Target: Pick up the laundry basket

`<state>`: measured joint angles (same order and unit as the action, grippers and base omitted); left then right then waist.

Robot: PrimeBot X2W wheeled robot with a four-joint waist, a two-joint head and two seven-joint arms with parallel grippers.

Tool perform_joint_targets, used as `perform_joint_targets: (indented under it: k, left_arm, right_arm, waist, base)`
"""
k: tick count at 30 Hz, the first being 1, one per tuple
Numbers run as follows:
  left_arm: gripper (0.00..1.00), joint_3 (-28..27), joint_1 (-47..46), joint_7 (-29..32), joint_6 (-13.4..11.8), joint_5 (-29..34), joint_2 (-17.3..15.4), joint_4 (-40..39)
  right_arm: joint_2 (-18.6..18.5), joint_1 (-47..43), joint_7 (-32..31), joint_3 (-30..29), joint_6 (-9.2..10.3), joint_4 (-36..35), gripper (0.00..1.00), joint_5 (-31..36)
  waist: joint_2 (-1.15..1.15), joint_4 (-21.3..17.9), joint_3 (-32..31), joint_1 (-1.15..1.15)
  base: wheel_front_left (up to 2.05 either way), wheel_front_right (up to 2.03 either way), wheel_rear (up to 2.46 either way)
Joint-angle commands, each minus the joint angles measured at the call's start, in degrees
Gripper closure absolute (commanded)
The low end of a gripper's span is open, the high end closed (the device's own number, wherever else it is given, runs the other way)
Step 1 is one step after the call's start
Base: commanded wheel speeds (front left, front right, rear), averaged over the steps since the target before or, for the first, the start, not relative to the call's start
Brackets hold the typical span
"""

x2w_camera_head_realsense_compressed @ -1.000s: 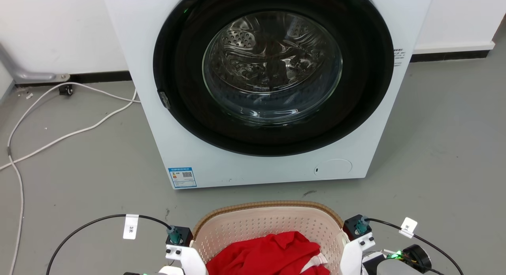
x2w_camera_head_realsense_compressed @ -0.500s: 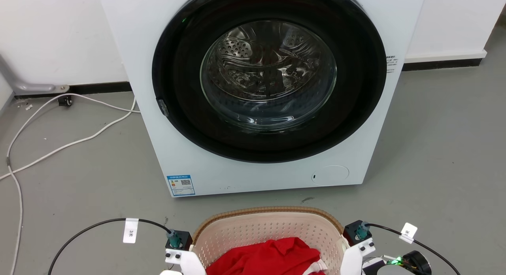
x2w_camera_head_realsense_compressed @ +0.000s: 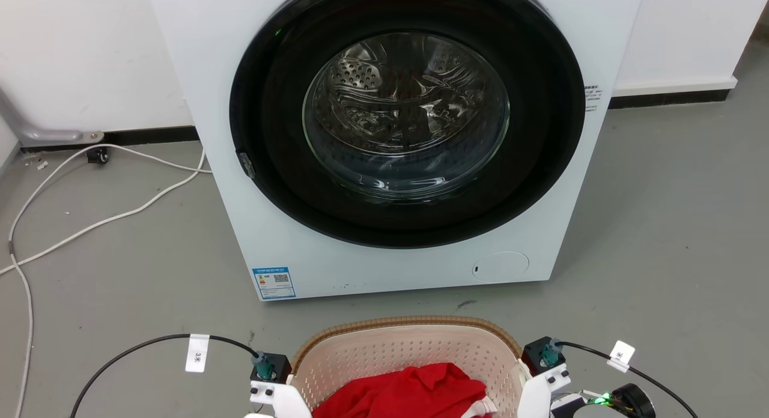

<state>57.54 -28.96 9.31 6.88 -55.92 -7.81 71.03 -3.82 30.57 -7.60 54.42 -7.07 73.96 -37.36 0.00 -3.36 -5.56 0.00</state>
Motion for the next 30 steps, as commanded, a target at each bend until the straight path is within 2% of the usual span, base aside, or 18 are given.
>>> perform_joint_targets:
  k: [1, 30]
  left_arm:
    - [1.00, 0.5, -0.3, -0.5, 1.0, -0.2, 1.3, -0.9]
    - [1.00, 3.8, -0.8, -1.7, 1.0, -3.8, 0.9, -0.3]
  right_arm:
    - [1.5, -0.2, 0.4, 0.6, -0.76, -0.6, 1.00, -0.3]
    - [1.4, 0.0, 1.1, 3.2, -0.76, -0.4, 1.00, -3.2]
  waist:
    - [0.00, 0.0, 0.0, 0.00]
    - [0.00, -0.3, 0.0, 0.00]
  base:
    - [0.00, 0.00, 0.00]
    - [0.00, 0.00, 0.00]
